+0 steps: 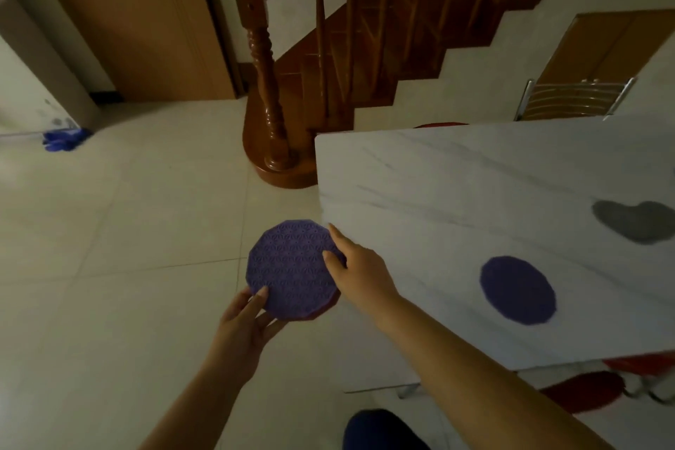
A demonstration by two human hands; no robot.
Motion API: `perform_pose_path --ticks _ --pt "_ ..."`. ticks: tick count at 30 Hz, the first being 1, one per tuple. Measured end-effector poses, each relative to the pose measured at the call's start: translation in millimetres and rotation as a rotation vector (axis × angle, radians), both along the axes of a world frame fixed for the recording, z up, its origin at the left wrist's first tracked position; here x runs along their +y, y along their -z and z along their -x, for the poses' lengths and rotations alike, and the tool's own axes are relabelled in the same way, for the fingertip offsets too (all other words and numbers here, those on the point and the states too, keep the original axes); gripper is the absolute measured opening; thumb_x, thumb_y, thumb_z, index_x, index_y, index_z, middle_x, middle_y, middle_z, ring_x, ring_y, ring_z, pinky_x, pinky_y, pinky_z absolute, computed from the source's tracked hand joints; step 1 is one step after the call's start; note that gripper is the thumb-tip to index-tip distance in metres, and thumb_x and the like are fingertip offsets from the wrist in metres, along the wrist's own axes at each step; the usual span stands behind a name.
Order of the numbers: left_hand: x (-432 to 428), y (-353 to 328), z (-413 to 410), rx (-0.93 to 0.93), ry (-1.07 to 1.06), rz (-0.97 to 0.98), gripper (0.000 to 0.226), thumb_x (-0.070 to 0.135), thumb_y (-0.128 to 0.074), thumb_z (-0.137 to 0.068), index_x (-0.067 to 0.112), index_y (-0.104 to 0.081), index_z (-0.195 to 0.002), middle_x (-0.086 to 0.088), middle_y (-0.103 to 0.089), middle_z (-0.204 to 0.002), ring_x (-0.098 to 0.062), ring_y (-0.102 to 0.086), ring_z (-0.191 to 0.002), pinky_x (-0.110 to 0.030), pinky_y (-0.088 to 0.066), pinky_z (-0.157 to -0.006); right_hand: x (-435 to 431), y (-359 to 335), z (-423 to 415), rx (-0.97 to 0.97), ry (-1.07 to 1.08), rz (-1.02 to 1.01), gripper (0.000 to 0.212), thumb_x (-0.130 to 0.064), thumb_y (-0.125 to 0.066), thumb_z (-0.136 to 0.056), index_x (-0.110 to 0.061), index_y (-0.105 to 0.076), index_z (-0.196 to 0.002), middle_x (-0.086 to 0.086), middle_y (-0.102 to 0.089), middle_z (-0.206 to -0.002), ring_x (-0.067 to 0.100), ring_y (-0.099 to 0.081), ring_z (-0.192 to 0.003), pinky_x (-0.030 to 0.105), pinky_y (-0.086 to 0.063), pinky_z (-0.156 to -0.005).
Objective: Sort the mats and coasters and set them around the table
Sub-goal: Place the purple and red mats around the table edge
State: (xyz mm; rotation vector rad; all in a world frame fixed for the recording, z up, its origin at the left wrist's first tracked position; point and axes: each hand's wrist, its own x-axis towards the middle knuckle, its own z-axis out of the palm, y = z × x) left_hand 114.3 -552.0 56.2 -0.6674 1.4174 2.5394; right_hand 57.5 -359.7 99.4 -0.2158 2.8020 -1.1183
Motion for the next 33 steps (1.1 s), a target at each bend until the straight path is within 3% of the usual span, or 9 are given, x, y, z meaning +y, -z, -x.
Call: perform_pose_path --ticks 3,10,17,26,30,33 --pt "-32 -1 23 -0.004 0.033 -0.006 0.020 0.011 -0.051 -0.094 0.014 -0.064 -0.110 -0.004 -0.075 -0.105 -0.025 -0.073 -0.089 -0.032 -0.060 -0.062 -29 -7 21 0.044 0.019 -0.026 0.051 -0.041 -0.036 -0.098 -0.028 -0.027 -0.146 0.009 -0.063 -0.124 0.022 -0.060 -0.109 0.034 -0.048 -0.094" --pt "-70 9 117 -0.018 0.135 0.006 0.019 0.013 -0.054 -0.091 0.013 -0.063 -0.108 -0.003 -0.076 -0.102 -0.024 -0.073 -0.089 -0.031 -0.060 -0.062 -63 8 94 0.082 0.113 -0.072 0.054 -0.043 -0.040 -0.096 -0.020 -0.032 -0.145 0.006 -0.059 -0.132 0.022 -0.058 -0.116 0.031 -0.043 -0.098" --pt "-77 22 261 -0.013 0.386 0.060 0.024 0.018 -0.060 -0.084 0.012 -0.062 -0.107 -0.002 -0.075 -0.106 -0.026 -0.072 -0.092 -0.033 -0.059 -0.064 -69 31 184 0.101 0.438 -0.011 0.052 -0.044 -0.042 -0.095 -0.023 -0.037 -0.143 0.005 -0.063 -0.127 0.022 -0.060 -0.112 0.030 -0.045 -0.093" --pt "-24 21 355 -0.060 0.739 0.036 0.038 0.023 -0.068 -0.076 0.014 -0.063 -0.113 -0.002 -0.074 -0.107 -0.028 -0.071 -0.096 -0.035 -0.059 -0.065 -36 29 203 0.054 0.764 -0.082 0.048 -0.039 -0.041 -0.097 -0.019 -0.041 -0.141 0.005 -0.065 -0.122 0.019 -0.062 -0.107 0.022 -0.042 -0.089" --pt "-7 28 397 -0.077 0.903 0.047 0.035 0.020 -0.066 -0.081 0.011 -0.062 -0.115 -0.005 -0.073 -0.108 -0.030 -0.071 -0.097 -0.037 -0.060 -0.067 -32 32 218 -0.034 0.955 0.023 0.043 -0.042 -0.048 -0.094 -0.019 -0.049 -0.130 0.002 -0.067 -0.117 0.019 -0.065 -0.100 0.024 -0.045 -0.085" --pt "7 31 430 -0.117 1.052 0.077 0.036 0.019 -0.066 -0.081 0.008 -0.061 -0.115 -0.008 -0.072 -0.112 -0.030 -0.070 -0.098 -0.043 -0.061 -0.075 -32 35 232 -0.065 1.141 0.149 0.027 -0.038 -0.056 -0.090 -0.021 -0.053 -0.111 -0.003 -0.065 -0.106 0.016 -0.063 -0.094 0.027 -0.047 -0.080"
